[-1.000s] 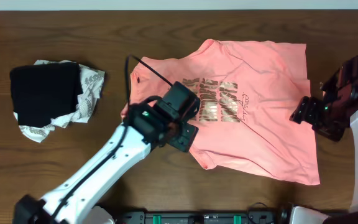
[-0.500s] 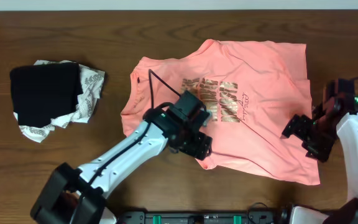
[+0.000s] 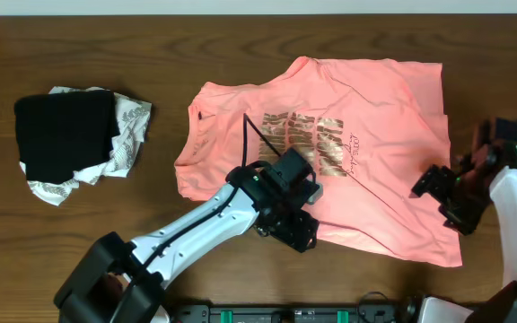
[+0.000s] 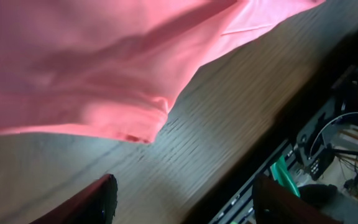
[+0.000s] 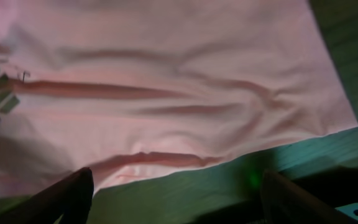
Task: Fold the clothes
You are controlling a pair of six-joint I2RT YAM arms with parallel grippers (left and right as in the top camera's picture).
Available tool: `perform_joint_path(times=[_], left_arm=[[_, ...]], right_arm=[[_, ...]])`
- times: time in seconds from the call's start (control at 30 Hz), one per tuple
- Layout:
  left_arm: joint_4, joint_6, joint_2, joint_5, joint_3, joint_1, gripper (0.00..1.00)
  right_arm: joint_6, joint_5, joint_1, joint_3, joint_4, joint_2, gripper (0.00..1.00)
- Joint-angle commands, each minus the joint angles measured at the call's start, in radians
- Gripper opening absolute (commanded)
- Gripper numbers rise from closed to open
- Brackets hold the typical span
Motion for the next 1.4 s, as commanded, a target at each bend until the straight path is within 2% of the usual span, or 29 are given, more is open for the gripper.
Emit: perform_joint_path(times=[0.0, 0.3, 0.47, 0.57, 0.67, 0.8, 0.9, 1.0, 1.37], left_arm=[[0.011, 0.047, 0.047, 0.009, -0.001, -0.003, 0.70], [0.026, 0.080, 0.107, 0.013, -0.001, -0.008, 0.71], [0.068, 0.024, 0.108, 0.013, -0.001, -0.010, 0.70], [0.083, 0.002, 0.108, 0.013, -0.001, -0.010, 0.59], [0.054, 0.002, 0.108, 0.013, 0.003, -0.009, 0.59], [-0.093, 0.190, 0.108, 0.007, 0.046, -0.009, 0.64], [-0.206, 0.332, 0.108, -0.086, 0.080, -0.011, 0.64], [-0.219, 0.402, 0.108, -0.245, 0.083, -0.028, 0.64], [-0.032, 0.459, 0.108, -0.588, 0.080, -0.210, 0.61]], right_arm=[[0.021, -0.021, -0.050, -0.003, -0.002, 0.002, 0.85], [-0.035, -0.024, -0.084, -0.003, -0.030, 0.002, 0.84], [-0.035, -0.024, -0.084, -0.003, -0.027, 0.002, 0.83], [-0.035, -0.024, -0.084, -0.003, -0.028, 0.002, 0.82], [-0.035, -0.024, -0.084, -0.003, -0.035, 0.002, 0.82], [-0.035, -0.024, -0.084, -0.003, -0.038, 0.002, 0.84], [-0.035, -0.025, -0.084, -0.003, -0.028, 0.002, 0.84], [-0.035, -0.025, -0.084, -0.003, -0.021, 0.002, 0.84], [-0.050, -0.024, -0.123, -0.003, -0.011, 0.002, 0.86]])
